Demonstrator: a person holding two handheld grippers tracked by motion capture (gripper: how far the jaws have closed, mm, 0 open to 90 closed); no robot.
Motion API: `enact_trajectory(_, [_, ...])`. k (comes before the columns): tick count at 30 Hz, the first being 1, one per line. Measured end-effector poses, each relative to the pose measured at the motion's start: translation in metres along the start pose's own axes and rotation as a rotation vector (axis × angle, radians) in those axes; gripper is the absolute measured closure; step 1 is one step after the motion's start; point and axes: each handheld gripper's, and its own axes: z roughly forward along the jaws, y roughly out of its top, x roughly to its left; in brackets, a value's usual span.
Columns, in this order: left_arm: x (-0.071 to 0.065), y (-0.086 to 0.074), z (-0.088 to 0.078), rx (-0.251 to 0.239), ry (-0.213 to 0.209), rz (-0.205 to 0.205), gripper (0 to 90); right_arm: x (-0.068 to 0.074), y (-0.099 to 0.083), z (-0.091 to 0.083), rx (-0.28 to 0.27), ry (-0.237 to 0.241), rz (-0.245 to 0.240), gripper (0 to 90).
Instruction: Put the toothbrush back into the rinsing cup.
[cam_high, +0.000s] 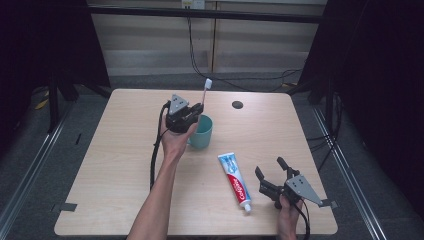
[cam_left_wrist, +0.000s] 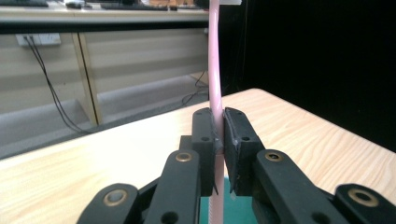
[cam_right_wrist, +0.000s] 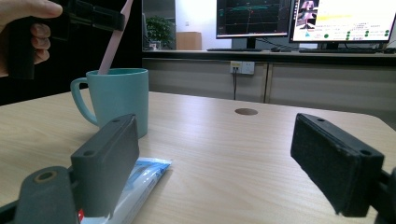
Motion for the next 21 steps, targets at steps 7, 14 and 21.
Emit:
enact_trajectory(7, [0.006, -0.004, -0.002, 0.017, -0.008, -0.008, 77.2, 0.000, 0.000, 0.000, 0.000, 0.000, 0.000, 14.7])
enact_trajectory(14, [0.012, -0.006, -0.008, 0.029, -0.011, -0.035, 62.5, 0.000, 0.000, 0.000, 0.004, 0.002, 0.003, 14.7])
enact_trajectory(21, [0.016, 0.002, -0.021, 0.047, 0.005, -0.039, 37.5, 0.000, 0.000, 0.000, 0.004, 0.002, 0.003, 14.7])
